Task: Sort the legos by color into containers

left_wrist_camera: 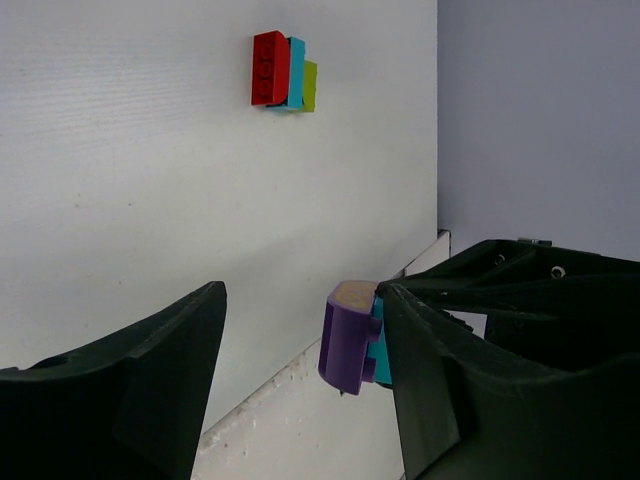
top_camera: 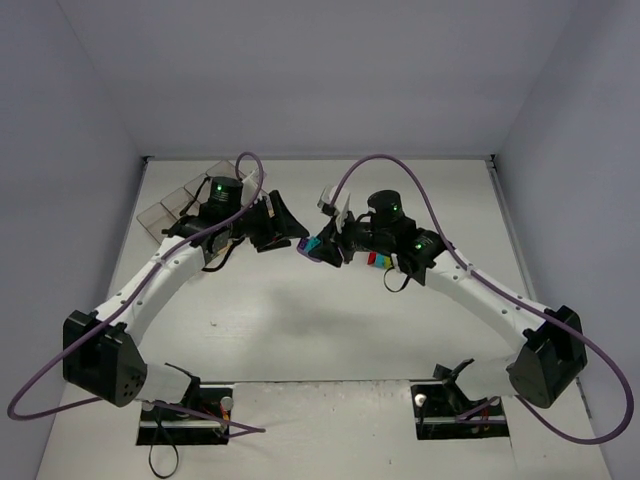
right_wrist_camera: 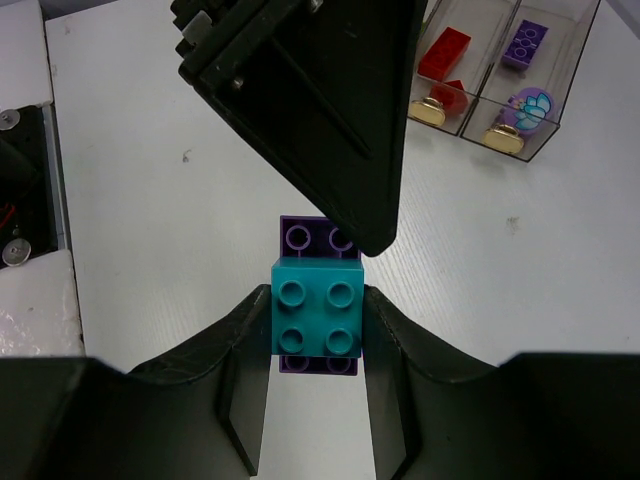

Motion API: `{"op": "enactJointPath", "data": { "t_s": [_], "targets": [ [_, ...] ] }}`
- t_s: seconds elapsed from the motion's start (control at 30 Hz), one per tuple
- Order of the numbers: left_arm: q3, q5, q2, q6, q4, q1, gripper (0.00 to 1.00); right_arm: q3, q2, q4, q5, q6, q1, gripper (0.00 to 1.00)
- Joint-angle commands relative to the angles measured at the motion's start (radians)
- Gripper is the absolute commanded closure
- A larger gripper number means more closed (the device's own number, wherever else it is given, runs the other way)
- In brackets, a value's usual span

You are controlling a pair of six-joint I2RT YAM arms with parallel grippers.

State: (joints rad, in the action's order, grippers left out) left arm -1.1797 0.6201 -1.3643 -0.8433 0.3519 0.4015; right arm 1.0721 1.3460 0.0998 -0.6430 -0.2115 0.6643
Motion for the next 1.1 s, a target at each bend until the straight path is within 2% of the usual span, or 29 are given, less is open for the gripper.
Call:
{"op": "enactJointPath", "data": {
  "t_s": [0.0,0.2,0.47,0.7,0.83,0.9,1.07],
  "targets": [
    [-0.017,-0.034,0.016,-0.075,-0.108,0.026,0.43,0.0,-0.051,0.064,0.006,-0.012,0.001,1.0],
    [-0.011,-0.051,0.021,-0.106,-0.12,0.052,0.44,-0.017,-0.071,0.077,0.048,-0.003,0.0,1.0],
    [0.058,-0.148,0.037,-0.16,-0.172,0.095,0.54,-0.021,-0.082,0.118,0.101,0.043,0.0,1.0],
    [0.055,-0.181,0.019,-0.189,-0.223,0.131,0.63,-0.032,-0.084,0.15,0.132,0.069,0.001,1.0],
    [0.058,-0.203,0.011,-0.207,-0.235,0.154,0.62,-0.027,-0.079,0.164,0.181,0.095,0.001,1.0],
    [0.068,-0.23,0.011,-0.22,-0.244,0.166,0.51,-0.027,-0.076,0.178,0.209,0.116,0.003,1.0],
    [0.078,-0.253,0.004,-0.231,-0.255,0.174,0.43,-0.023,-0.061,0.193,0.272,0.173,0.003,1.0]
  ]
}}
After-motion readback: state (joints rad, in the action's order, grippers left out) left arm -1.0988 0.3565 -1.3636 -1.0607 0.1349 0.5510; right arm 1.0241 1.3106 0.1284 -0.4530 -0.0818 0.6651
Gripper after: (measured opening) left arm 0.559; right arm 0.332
